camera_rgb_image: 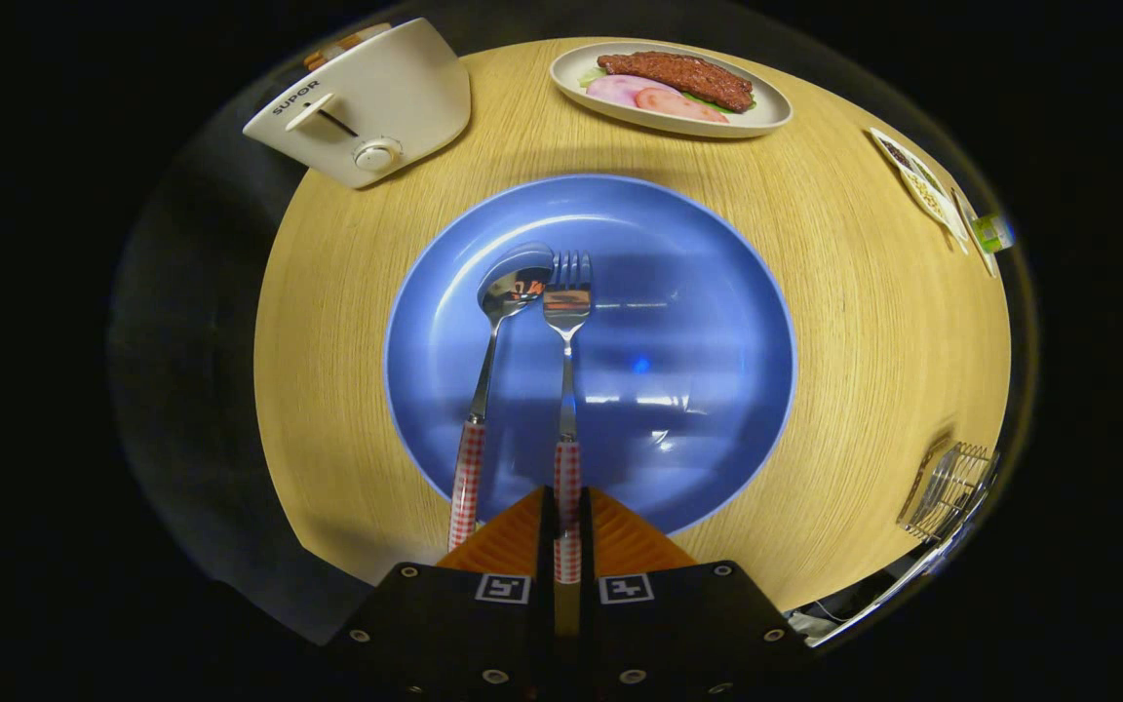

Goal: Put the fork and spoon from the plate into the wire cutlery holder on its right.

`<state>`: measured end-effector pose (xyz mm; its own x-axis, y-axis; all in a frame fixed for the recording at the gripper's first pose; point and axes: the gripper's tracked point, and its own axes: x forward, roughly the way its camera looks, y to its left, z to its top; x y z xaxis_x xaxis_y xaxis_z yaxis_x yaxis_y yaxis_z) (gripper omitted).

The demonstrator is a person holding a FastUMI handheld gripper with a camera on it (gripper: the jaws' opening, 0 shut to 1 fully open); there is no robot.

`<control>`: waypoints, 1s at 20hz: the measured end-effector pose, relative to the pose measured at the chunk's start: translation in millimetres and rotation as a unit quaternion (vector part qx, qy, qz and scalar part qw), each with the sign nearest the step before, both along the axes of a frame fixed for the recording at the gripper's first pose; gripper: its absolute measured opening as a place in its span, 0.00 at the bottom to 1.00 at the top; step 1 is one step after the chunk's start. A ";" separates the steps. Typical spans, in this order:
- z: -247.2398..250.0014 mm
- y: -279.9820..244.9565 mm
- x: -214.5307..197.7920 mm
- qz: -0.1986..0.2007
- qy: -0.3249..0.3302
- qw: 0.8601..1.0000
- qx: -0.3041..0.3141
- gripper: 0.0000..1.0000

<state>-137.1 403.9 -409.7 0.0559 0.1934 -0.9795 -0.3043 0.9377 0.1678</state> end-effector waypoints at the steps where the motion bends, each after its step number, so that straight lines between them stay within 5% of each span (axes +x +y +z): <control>1: -0.4 2.5 -1.2 -0.008 0.006 1.000 0.009 0.11; 12: 21.1 -9.2 9.7 0.017 -0.019 0.999 0.048 0.06; 20: 72.3 -110.8 8.0 -0.002 -0.046 0.998 0.034 0.06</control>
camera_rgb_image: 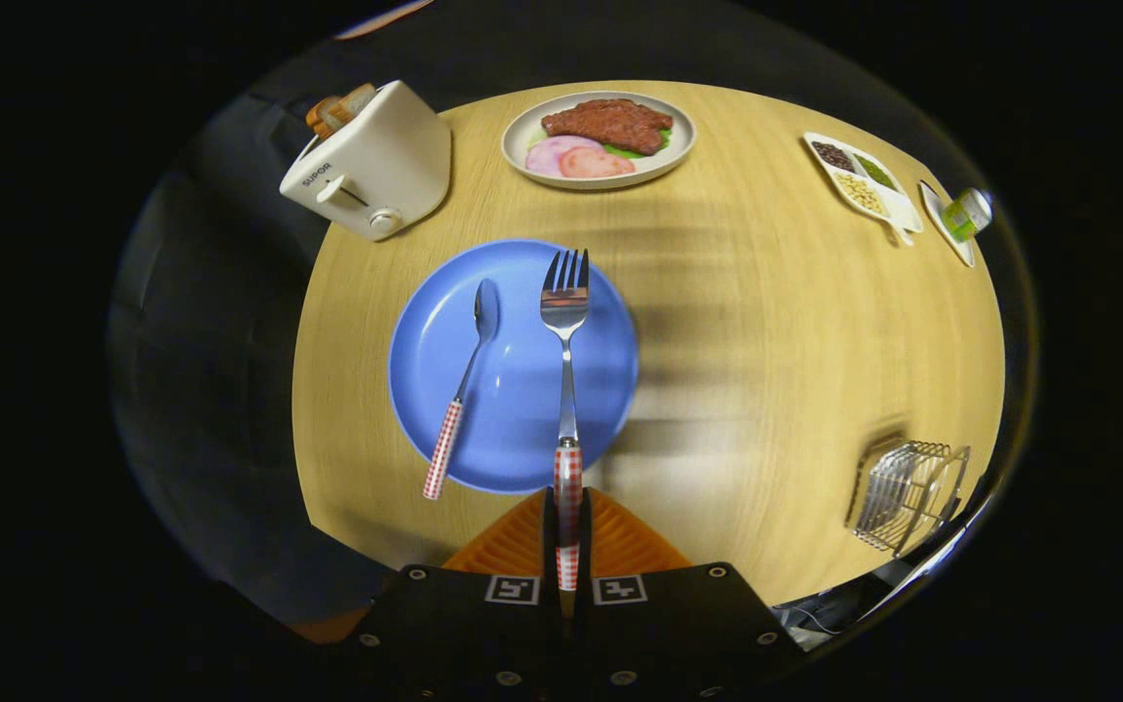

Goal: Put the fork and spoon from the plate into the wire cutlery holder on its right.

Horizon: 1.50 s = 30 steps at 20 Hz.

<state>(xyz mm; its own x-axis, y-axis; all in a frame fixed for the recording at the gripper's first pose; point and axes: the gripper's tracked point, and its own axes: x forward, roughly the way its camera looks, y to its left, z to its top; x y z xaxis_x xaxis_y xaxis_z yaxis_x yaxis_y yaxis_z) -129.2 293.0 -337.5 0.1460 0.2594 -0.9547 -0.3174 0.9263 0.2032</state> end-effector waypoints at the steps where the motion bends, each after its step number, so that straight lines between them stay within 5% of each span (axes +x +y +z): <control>1: 5.4 -19.3 -1.8 -0.006 0.001 1.000 -0.003 0.06; 11: 36.5 -208.1 -27.9 -0.057 0.027 0.995 -0.082 0.05; 20: 23.1 -276.5 -62.8 0.033 0.129 0.981 -0.144 0.05; 30: 23.4 -281.8 -30.3 0.151 0.225 0.938 -0.215 0.05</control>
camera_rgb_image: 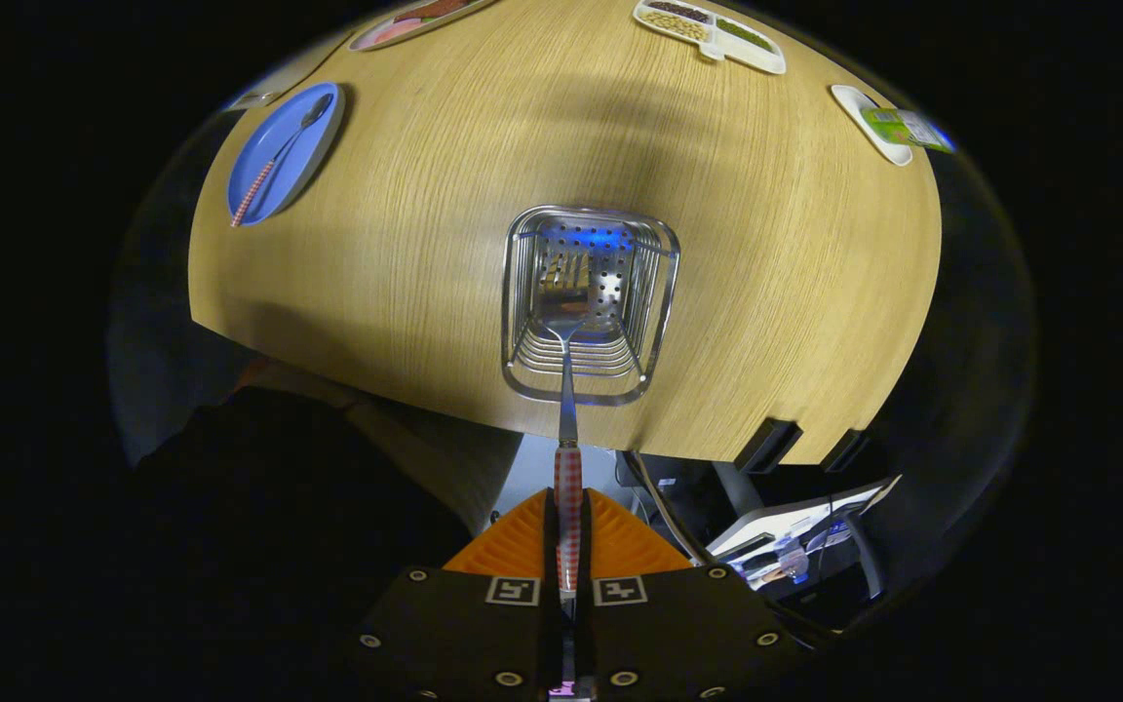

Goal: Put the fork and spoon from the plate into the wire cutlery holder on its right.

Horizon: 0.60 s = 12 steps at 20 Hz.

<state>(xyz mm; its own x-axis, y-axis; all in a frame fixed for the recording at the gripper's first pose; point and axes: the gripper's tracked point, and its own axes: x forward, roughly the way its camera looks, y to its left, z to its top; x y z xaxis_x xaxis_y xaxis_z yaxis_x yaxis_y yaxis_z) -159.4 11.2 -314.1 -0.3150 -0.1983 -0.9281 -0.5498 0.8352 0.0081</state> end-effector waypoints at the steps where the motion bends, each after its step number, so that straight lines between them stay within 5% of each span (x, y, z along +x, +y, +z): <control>1: 0.1 2.2 5.8 0.005 0.010 1.000 -0.003 0.05; 12: -18.6 11.3 32.7 -0.017 0.070 0.997 -0.015 0.12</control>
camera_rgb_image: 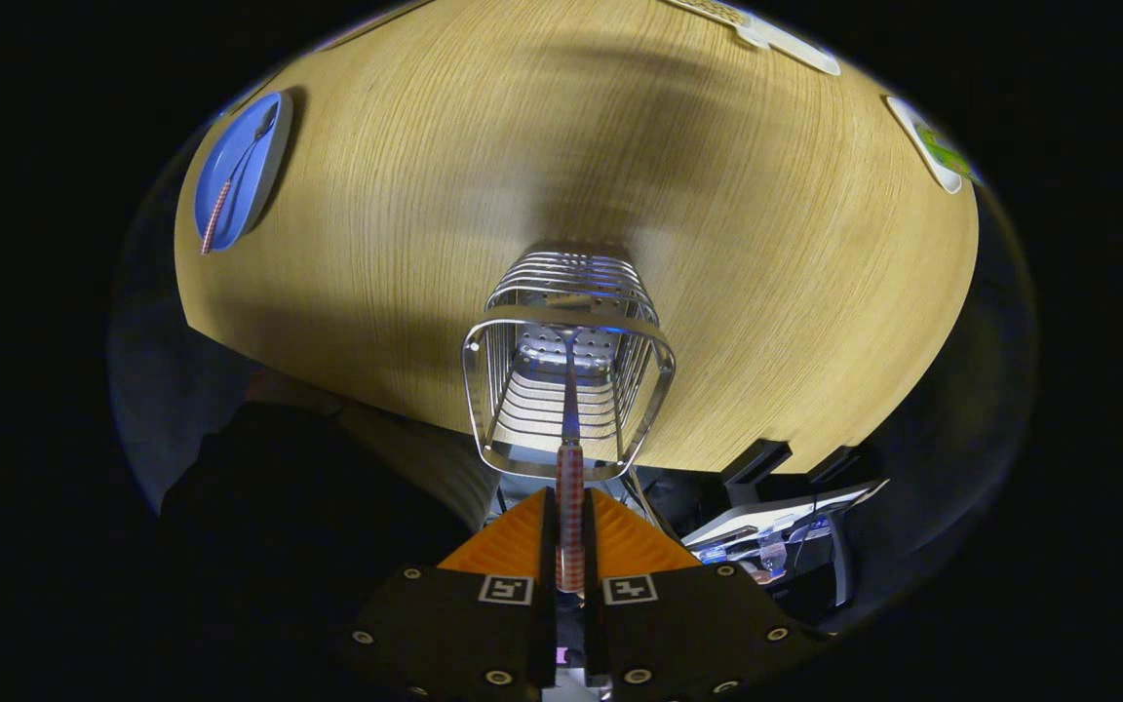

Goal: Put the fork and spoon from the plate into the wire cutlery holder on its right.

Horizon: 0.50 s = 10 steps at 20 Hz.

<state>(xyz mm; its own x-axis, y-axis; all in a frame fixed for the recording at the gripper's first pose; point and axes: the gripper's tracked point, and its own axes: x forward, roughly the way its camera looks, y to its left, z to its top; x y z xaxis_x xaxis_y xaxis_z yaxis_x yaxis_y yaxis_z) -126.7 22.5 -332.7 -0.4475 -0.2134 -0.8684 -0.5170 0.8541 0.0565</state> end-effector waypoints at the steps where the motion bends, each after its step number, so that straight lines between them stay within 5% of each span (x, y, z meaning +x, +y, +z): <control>1: -0.7 0.3 1.3 -0.003 -0.004 1.000 0.003 0.13; 10: 22.5 16.5 11.6 -0.048 -0.077 0.994 0.065 0.31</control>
<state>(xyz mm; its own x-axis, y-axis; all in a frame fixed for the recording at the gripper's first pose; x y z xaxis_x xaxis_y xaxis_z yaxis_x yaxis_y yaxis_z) -115.1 39.0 -310.2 -0.3206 -0.0578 -0.9455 -0.4443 0.8907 0.0962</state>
